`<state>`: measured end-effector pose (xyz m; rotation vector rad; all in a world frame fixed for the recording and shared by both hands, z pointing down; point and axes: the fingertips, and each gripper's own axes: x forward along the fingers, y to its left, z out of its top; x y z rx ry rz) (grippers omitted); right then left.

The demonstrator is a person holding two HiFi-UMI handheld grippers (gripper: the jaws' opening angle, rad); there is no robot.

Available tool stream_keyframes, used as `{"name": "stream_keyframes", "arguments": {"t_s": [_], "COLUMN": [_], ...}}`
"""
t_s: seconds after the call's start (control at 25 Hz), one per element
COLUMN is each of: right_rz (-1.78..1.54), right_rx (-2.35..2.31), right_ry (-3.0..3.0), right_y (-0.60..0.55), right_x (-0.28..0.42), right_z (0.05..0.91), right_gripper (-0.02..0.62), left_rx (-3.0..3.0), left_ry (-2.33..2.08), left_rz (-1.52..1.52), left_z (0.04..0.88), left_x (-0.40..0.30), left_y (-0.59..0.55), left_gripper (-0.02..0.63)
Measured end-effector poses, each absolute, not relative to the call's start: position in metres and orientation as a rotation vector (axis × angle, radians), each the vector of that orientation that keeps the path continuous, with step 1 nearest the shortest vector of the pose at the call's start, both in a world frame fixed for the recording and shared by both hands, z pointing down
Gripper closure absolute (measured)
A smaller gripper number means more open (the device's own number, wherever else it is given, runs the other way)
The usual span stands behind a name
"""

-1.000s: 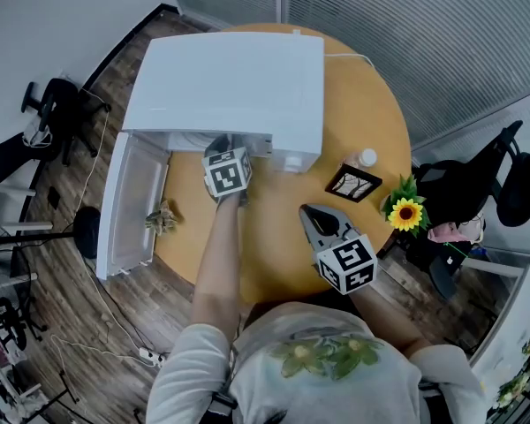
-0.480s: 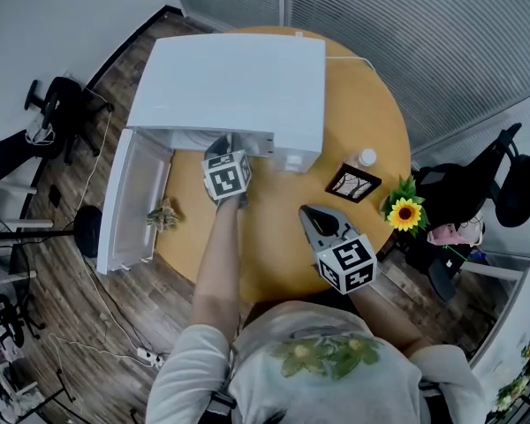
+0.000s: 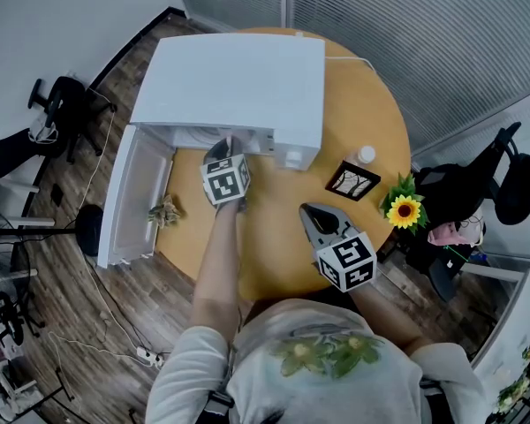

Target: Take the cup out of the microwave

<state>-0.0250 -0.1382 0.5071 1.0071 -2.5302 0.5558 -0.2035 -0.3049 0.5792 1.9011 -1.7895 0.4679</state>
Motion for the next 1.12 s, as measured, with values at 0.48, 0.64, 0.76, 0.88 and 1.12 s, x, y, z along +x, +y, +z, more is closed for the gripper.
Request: {"name": "stream_keyframes", "arguments": {"t_s": [0.48, 0.64, 0.76, 0.88, 1.12], "right_rz": [0.530, 0.520, 0.513, 0.501, 0.488], "right_rx": [0.994, 0.987, 0.984, 0.979, 0.966], "right_ry": [-2.544, -2.548, -2.554, -2.560, -2.570], "right_y": [-0.127, -0.120, -0.115, -0.111, -0.100], "right_x": [-0.023, -0.023, -0.024, -0.025, -0.026], "right_z": [0.503, 0.501, 0.499, 0.497, 0.494], "right_gripper": [0.578, 0.578, 0.578, 0.578, 0.578], "left_rx": [1.896, 1.898, 1.901, 1.902, 1.904], "left_ry": [-1.829, -1.841, -1.852, -1.862, -1.882], "left_rz": [0.423, 0.416, 0.407, 0.398, 0.376], "left_z": [0.567, 0.561, 0.555, 0.550, 0.539], "left_x": [-0.213, -0.216, -0.218, -0.220, -0.224], "left_y": [-0.276, -0.265, -0.258, -0.250, -0.232], "left_gripper": [0.554, 0.554, 0.554, 0.554, 0.554]}}
